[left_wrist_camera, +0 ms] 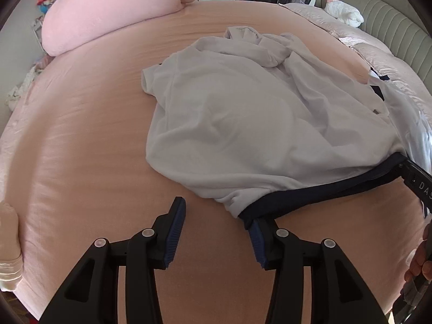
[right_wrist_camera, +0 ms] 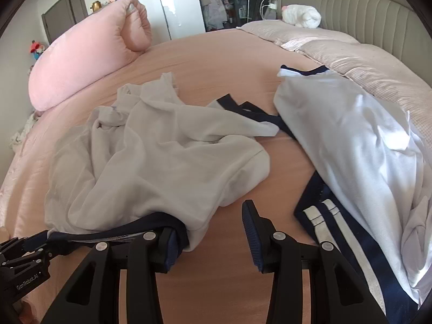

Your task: Fold clothes

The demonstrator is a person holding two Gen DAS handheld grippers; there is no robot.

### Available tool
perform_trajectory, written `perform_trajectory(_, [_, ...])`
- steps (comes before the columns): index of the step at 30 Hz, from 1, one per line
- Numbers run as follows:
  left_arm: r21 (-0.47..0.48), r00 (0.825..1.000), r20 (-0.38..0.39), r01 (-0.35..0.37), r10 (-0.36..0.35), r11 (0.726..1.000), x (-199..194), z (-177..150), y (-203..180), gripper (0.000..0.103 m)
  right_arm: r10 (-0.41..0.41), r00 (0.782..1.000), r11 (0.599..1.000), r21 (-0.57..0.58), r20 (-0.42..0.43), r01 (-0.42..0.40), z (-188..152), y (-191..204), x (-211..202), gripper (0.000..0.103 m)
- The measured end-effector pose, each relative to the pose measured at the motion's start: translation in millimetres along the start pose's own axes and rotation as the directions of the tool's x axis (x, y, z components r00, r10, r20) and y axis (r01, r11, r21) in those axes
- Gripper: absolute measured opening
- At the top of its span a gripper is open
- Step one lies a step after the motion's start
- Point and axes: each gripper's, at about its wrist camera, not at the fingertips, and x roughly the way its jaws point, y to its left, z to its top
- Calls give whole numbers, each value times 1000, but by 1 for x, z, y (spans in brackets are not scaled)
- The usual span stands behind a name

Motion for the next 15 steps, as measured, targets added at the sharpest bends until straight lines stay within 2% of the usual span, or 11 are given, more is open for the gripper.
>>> perform_trajectory(2, [2, 1000, 23, -7, 7, 1000, -1, 0, 2, 48, -19, 1000, 1000, 3, -14, 19, 1, -6, 3, 42])
perform_trajectory(5, [39, 998, 29, -54, 53, 998, 0, 2, 1, 51, -31, 999, 999, -10, -36, 31, -3, -9, 8, 42])
perform_trajectory(8, [58, 997, 29, -75, 73, 996, 5, 0, -6, 51, -60, 998, 997, -58, -30, 58, -6, -2, 10, 44])
perform_trajectory(12, [90, 990, 67, -126, 121, 988, 8, -5, -18, 53, -97, 995, 988, -126, -29, 93, -9, 12, 18, 44])
perform_trajectory(13, [95, 988, 76, -144, 137, 985, 7, -7, -21, 53, -92, 995, 986, -142, -25, 87, -10, 15, 18, 44])
perform_trajectory(15, [93, 983, 93, -166, 158, 982, 7, -11, -22, 53, -21, 999, 985, -169, -40, 14, -14, 20, 17, 46])
